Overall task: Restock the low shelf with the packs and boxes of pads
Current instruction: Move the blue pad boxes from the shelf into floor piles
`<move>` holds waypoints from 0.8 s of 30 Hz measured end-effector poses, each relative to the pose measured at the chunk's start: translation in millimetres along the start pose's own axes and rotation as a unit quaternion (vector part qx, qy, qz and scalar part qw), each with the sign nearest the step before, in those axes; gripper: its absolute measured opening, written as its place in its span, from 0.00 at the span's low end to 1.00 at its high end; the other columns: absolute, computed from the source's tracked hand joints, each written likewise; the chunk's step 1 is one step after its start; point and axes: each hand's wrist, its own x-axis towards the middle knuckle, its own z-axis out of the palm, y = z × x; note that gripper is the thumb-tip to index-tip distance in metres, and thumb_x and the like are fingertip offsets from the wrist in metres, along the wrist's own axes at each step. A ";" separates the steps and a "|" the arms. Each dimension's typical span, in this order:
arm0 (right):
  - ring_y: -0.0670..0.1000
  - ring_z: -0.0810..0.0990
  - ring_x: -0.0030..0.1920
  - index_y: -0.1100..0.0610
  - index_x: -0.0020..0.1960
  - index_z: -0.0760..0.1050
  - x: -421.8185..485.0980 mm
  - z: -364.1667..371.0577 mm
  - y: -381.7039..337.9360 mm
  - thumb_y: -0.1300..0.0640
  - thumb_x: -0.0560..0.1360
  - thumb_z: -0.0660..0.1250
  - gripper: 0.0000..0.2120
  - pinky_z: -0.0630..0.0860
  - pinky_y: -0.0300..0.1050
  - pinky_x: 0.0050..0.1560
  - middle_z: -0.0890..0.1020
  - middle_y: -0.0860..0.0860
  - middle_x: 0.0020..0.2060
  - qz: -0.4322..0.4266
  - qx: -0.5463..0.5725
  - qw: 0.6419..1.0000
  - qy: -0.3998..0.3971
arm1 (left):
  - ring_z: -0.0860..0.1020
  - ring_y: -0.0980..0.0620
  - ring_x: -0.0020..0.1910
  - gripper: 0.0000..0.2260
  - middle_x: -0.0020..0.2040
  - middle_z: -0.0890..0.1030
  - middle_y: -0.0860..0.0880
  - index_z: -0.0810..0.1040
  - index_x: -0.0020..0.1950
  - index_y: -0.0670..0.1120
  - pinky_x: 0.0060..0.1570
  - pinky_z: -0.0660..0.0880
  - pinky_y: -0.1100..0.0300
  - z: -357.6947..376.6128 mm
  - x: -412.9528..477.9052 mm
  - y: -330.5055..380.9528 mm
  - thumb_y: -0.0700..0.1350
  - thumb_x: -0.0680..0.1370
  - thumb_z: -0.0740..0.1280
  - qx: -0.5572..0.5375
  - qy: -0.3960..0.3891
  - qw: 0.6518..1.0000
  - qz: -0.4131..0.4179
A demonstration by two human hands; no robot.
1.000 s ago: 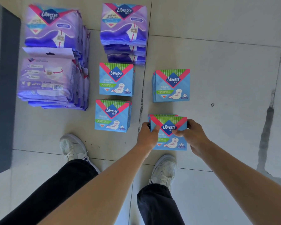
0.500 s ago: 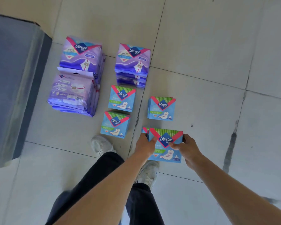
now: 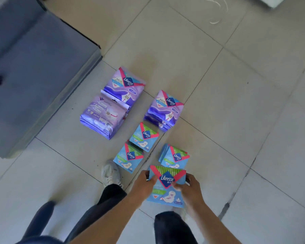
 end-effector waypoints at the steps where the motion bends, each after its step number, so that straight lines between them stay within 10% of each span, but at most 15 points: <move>1: 0.62 0.83 0.47 0.57 0.48 0.74 1.2 -1.0 -8.7 0.72 0.68 0.70 0.14 0.79 0.58 0.52 0.83 0.58 0.45 -0.002 -0.006 1.000 -0.006 | 0.81 0.49 0.44 0.08 0.46 0.81 0.46 0.74 0.48 0.46 0.49 0.79 0.52 0.0 -3.0 6.7 0.50 0.78 0.66 -0.023 0.005 1.000 0.000; 10: 0.55 0.82 0.40 0.63 0.56 0.74 58.3 -40.0 -89.2 0.73 0.68 0.71 0.19 0.76 0.44 0.35 0.83 0.59 0.44 -0.052 -0.119 0.984 -0.121 | 0.81 0.48 0.48 0.10 0.51 0.82 0.45 0.75 0.53 0.44 0.50 0.78 0.50 40.6 -0.4 63.0 0.49 0.77 0.68 -0.210 0.092 0.973 -0.005; 15: 0.53 0.82 0.41 0.62 0.55 0.74 84.8 -79.5 -131.6 0.74 0.67 0.72 0.19 0.78 0.36 0.31 0.83 0.57 0.44 -0.096 -0.230 0.946 -0.207 | 0.70 0.54 0.36 0.04 0.39 0.74 0.50 0.73 0.46 0.46 0.31 0.64 0.64 105.9 1.5 78.9 0.44 0.78 0.66 -0.320 0.195 0.926 -0.033; 24: 0.60 0.84 0.44 0.60 0.54 0.74 89.8 -131.3 -129.6 0.71 0.65 0.75 0.21 0.82 0.51 0.41 0.84 0.59 0.46 -0.107 -0.399 0.874 -0.258 | 0.79 0.55 0.34 0.11 0.44 0.78 0.46 0.68 0.58 0.37 0.23 0.72 0.69 215.3 -30.7 68.5 0.36 0.78 0.66 -0.565 0.239 0.789 -0.037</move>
